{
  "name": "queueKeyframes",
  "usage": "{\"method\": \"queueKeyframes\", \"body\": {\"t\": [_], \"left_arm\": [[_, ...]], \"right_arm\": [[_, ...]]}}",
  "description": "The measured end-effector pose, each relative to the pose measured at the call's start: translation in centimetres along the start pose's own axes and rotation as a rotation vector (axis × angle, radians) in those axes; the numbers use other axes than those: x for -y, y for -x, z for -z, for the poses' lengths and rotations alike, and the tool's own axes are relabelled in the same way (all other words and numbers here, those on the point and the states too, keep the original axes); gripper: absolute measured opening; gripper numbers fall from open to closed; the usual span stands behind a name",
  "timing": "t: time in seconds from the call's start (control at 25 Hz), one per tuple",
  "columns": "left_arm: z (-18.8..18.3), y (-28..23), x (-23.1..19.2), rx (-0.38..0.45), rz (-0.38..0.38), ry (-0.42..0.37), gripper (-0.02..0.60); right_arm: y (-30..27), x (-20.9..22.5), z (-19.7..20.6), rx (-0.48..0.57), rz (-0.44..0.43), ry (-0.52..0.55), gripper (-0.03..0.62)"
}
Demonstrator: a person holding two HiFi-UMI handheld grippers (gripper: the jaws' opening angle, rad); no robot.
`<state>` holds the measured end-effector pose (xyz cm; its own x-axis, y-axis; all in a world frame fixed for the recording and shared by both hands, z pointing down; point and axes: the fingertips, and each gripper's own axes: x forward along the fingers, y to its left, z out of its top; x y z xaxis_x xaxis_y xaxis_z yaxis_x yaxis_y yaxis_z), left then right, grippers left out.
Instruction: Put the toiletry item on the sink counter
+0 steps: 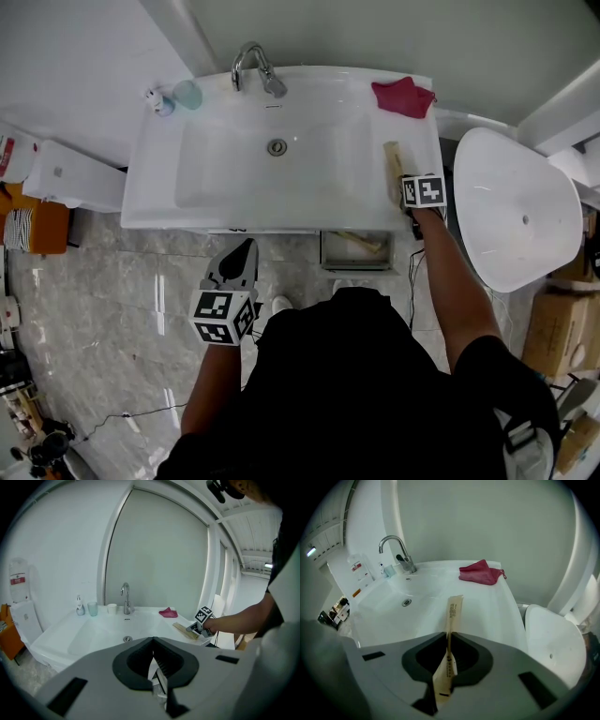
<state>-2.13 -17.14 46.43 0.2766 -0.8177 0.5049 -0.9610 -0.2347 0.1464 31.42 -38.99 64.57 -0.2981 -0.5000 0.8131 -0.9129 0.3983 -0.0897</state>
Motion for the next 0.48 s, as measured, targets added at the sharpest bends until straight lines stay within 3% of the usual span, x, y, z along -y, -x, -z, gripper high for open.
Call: {"method": "queueKeyframes", "body": {"t": [0.48], "left_arm": [[0.0,0.3,0.4,0.007,0.068,-0.022,0.006]], "right_arm": [[4.0,-1.5,-0.9,0.089,0.013,-0.024,0.02]]}}
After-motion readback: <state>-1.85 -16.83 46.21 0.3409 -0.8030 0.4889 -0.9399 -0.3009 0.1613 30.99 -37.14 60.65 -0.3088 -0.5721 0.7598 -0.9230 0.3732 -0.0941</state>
